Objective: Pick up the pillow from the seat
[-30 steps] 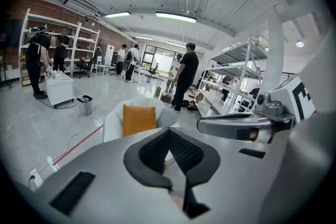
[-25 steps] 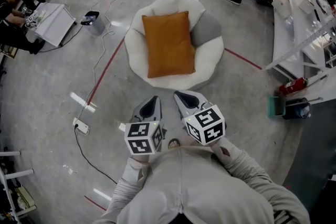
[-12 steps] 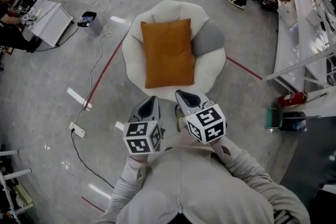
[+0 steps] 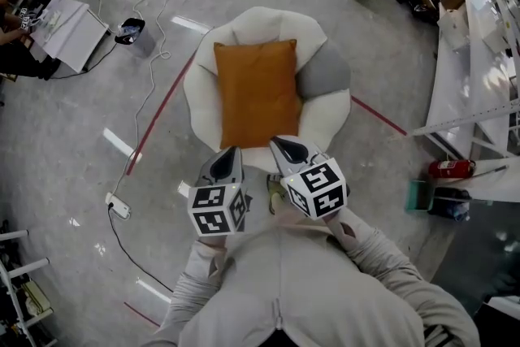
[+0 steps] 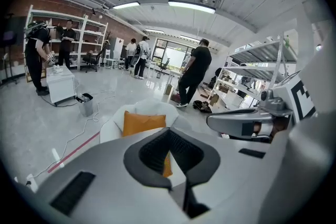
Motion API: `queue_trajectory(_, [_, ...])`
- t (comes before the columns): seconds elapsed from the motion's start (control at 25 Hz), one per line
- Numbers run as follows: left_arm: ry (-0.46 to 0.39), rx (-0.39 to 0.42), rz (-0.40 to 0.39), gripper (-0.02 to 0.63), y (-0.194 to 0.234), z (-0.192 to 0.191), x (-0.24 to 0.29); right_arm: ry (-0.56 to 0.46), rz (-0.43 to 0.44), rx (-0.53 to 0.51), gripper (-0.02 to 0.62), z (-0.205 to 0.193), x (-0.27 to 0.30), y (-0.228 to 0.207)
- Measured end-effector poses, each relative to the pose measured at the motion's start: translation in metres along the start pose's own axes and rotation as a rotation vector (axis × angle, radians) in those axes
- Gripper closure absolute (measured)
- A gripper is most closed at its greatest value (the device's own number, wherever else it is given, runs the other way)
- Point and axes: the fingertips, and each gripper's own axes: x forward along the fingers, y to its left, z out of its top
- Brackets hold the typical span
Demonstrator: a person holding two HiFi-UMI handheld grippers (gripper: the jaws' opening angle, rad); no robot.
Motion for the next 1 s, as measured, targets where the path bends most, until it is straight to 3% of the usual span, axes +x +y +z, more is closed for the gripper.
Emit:
queue_trajectory(0.64, [0.043,0.003,0.049,0.601,0.003,0.049,0.107,0.052,-0.002,0.014,0.595,0.028,0.051,-0.116])
queue_trajectory(1.0, [0.095,0.007,0.074,0.603,0.01,0.049,0.147,0.084,-0.027,0.081,0.595,0.02,0.068,-0.166])
